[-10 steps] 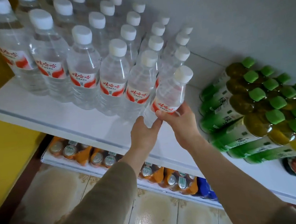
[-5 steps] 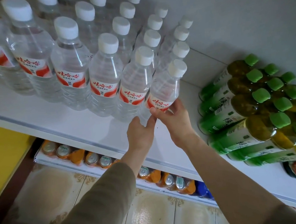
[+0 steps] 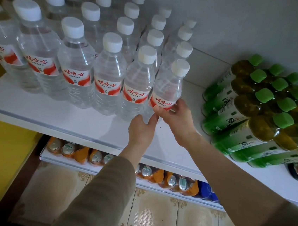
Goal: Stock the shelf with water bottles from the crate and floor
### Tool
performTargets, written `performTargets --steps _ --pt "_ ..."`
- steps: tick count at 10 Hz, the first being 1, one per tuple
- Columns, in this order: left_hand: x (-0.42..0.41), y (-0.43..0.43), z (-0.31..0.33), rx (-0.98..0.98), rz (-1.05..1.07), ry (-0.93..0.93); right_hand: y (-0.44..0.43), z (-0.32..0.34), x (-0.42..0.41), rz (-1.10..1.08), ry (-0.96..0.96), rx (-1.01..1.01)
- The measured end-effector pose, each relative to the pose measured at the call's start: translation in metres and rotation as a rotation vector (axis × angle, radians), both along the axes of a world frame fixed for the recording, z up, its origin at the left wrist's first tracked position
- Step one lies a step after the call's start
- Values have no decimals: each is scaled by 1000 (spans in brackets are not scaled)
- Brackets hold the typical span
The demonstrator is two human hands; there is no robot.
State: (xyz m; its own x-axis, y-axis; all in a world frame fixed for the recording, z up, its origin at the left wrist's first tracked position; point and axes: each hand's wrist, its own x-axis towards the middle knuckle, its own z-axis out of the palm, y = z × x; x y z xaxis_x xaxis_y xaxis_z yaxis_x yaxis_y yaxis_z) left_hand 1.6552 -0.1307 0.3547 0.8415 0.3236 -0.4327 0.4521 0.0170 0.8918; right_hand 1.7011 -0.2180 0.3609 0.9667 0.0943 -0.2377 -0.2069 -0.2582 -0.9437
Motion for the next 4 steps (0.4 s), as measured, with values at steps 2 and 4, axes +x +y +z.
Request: performTargets --steps 2,4 --pt "-6 3 -1 10 -10 55 1 -2 -2 3 25 33" --pt "-42 22 -12 67 44 138 -4 7 -29 -37 173 -88"
